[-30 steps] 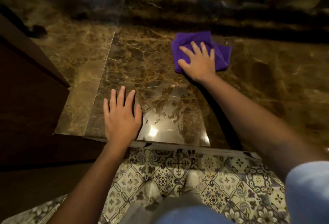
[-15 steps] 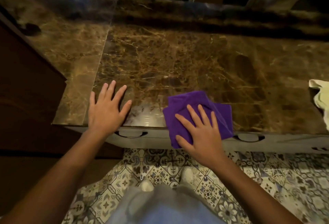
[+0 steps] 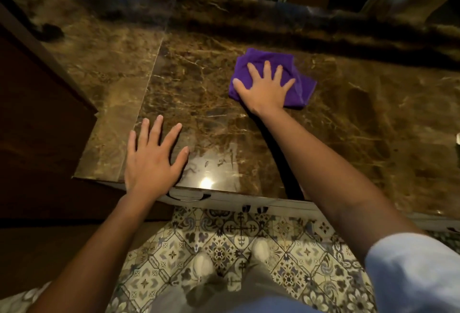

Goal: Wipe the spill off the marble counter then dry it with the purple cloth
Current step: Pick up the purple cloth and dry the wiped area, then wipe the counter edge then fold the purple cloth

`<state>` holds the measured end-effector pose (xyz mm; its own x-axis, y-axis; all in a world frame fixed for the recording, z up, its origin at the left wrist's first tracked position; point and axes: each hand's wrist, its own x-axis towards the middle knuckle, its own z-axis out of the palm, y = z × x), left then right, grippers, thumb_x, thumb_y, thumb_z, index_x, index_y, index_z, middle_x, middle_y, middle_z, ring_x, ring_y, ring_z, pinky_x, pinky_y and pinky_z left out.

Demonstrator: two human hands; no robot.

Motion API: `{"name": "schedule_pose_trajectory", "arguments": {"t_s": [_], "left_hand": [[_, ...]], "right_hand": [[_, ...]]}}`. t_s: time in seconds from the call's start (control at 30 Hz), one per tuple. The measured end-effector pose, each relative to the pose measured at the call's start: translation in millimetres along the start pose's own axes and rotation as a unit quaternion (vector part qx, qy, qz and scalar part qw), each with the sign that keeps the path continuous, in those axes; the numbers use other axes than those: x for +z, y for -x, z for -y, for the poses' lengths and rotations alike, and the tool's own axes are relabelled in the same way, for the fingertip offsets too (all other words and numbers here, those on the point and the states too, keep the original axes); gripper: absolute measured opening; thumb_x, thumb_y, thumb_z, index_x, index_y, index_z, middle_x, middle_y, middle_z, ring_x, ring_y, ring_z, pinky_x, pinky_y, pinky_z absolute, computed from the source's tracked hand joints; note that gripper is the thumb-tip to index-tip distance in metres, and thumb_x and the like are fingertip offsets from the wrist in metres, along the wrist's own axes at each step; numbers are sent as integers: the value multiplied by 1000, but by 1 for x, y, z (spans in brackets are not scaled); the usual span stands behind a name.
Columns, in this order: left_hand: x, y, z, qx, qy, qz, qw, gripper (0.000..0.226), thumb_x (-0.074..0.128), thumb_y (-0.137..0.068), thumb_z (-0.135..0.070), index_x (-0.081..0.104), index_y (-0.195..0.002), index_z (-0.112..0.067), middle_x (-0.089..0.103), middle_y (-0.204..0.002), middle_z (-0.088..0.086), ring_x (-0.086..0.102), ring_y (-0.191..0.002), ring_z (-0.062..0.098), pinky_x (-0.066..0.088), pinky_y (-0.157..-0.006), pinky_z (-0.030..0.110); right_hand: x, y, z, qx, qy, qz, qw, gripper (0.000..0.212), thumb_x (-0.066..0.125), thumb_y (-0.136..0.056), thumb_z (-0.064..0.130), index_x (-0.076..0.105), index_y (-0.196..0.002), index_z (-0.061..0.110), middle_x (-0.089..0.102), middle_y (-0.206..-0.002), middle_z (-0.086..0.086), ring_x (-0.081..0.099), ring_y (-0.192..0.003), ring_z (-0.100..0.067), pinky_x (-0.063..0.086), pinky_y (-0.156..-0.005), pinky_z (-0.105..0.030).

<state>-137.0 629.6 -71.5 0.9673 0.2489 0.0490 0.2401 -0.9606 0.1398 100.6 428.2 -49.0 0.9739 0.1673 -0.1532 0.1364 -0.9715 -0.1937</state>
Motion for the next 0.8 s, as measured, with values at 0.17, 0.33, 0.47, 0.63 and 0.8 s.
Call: {"name": "schedule_pose_trajectory", "arguments": {"t_s": [0.17, 0.33, 0.47, 0.63, 0.8], "left_hand": [[0, 0, 0, -4, 9, 5, 1000, 65, 27, -98, -64, 33, -157, -38, 23, -170, 8, 13, -158, 31, 10, -126, 53], [-1, 3, 0, -14, 23, 0, 1000, 67, 32, -98, -60, 37, -156, -27, 25, -168, 13, 17, -157, 34, 11, -126, 53], [-3, 4, 1, -2, 16, 19, 1000, 66, 31, -101, -59, 30, -159, -27, 20, -170, 13, 11, -158, 34, 8, -126, 54], [-8, 8, 1, -4, 66, 33, 997, 65, 35, -102, -56, 32, -158, -24, 20, -170, 10, 9, -159, 32, 5, -127, 53], [-33, 28, -21, 53, 227, 66, 970, 51, 59, -98, -43, 55, -144, -20, 37, -164, 8, 17, -157, 30, 14, -125, 56]], "right_hand": [[14, 51, 28, -79, -11, 6, 997, 74, 38, -87, 72, 32, -154, 43, 19, -170, -2, 6, -157, -36, -1, -119, -69], [38, 144, 28, -123, -69, -81, 987, 61, 55, -79, 58, 61, -136, 37, 51, -154, 1, 33, -149, -31, 15, -122, -60], [47, 207, 11, -145, -113, -128, 975, 52, 56, -74, 51, 72, -119, 31, 65, -138, 1, 50, -137, -28, 29, -118, -51], [39, 265, -21, -151, -133, -124, 972, 46, 64, -69, 48, 75, -110, 30, 69, -124, 7, 54, -120, -20, 41, -100, -43], [-15, 288, -39, -36, -300, 47, 952, 43, 65, -71, 49, 77, -107, 31, 76, -107, 10, 65, -104, -11, 50, -92, -33]]}}
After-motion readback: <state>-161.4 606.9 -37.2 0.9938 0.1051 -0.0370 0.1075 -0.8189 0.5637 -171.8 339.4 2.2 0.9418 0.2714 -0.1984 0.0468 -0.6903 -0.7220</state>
